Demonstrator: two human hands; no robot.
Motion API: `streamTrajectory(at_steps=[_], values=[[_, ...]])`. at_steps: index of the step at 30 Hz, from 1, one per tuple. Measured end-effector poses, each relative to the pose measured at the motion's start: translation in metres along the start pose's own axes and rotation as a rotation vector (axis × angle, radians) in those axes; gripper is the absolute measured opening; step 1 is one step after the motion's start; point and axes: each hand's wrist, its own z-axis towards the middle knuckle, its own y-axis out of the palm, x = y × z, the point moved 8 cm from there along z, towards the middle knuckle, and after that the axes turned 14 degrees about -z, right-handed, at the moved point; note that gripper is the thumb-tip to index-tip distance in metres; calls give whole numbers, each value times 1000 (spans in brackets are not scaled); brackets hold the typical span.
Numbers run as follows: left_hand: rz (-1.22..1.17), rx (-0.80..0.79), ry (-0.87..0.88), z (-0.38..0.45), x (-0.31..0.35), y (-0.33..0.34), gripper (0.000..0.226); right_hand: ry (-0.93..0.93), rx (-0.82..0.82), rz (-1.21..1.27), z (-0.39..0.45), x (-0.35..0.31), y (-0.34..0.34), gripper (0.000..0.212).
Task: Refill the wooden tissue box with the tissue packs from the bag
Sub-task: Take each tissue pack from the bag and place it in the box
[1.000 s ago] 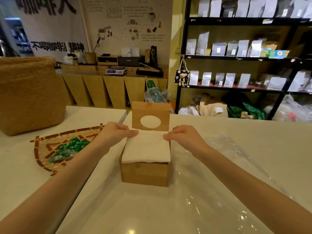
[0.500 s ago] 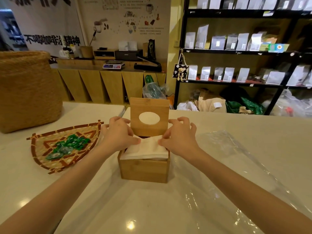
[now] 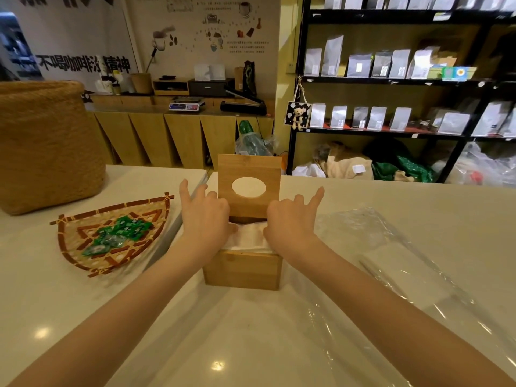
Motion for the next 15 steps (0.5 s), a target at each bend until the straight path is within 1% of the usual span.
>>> streamTrajectory(at_steps=[3,5,6,7,9,10,12,13,15], values=[[-3,68,21,-6,-2,-10,37,-21,78,-33,-4,0,-6,18],[-75,19,10,-8,-8,-13,31,-34,63,23,-5,4,-6,14],[-124,-47,3,-8,-12,-12,27,-34,4,101,-3,7,-2,11],[-171,-143,-3,-8,-15,-8,25,-37,-92,204,-1,10,6,12],[-233,-373,0,-10,-18,5,34,-62,-297,382,2,9,23,27],[-228,-464,9,-11,-18,12,41,-93,-377,411,3,6,30,34],[-163,-541,25,-10,-19,22,44,-155,-475,375,4,-1,39,46],[-135,-543,30,-8,-18,25,42,-178,-501,337,4,-3,42,47],[-103,-530,39,-4,-17,28,39,-205,-531,259,5,-6,43,42]])
